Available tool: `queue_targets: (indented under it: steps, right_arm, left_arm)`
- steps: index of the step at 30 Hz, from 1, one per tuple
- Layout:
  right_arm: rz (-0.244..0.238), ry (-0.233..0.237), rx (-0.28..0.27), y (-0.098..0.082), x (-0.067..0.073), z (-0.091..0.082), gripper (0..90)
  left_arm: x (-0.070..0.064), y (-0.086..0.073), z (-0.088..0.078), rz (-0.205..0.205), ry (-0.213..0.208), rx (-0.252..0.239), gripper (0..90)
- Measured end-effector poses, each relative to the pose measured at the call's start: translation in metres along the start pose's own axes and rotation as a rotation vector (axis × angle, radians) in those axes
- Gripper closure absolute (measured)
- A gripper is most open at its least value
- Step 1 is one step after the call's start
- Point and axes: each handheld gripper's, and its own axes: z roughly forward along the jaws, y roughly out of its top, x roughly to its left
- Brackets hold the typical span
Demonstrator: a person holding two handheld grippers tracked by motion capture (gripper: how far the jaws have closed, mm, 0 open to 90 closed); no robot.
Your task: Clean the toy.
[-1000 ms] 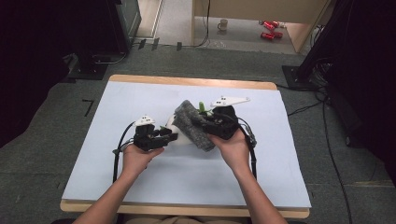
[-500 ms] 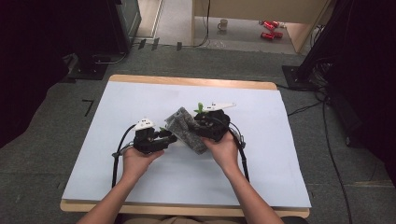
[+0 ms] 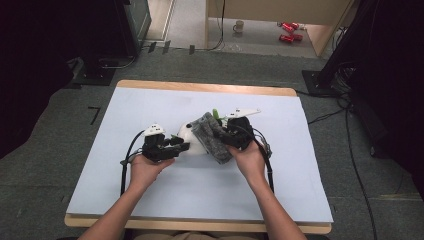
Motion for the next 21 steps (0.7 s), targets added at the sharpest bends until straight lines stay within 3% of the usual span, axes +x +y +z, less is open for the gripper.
queue_targets:
  steps: [4,8,15,21]
  right_arm:
    - [0.024,-0.052,-0.016,0.0,-0.011,-0.014,78.4]
    - [0.074,-0.064,-0.036,-0.002,-0.029,-0.025,79.8]
    - [0.064,-0.107,-0.048,-0.001,-0.034,-0.038,80.0]
    - [0.096,-0.117,-0.064,-0.003,-0.044,-0.05,80.0]
  left_arm:
    - [0.004,0.001,0.0,-0.011,-0.011,0.001,53.3]
    - [0.003,0.002,0.001,-0.007,-0.015,-0.006,53.4]
    - [0.005,0.005,0.001,-0.01,-0.018,0.0,53.5]
    - [0.005,0.005,0.0,-0.009,-0.016,0.0,53.5]
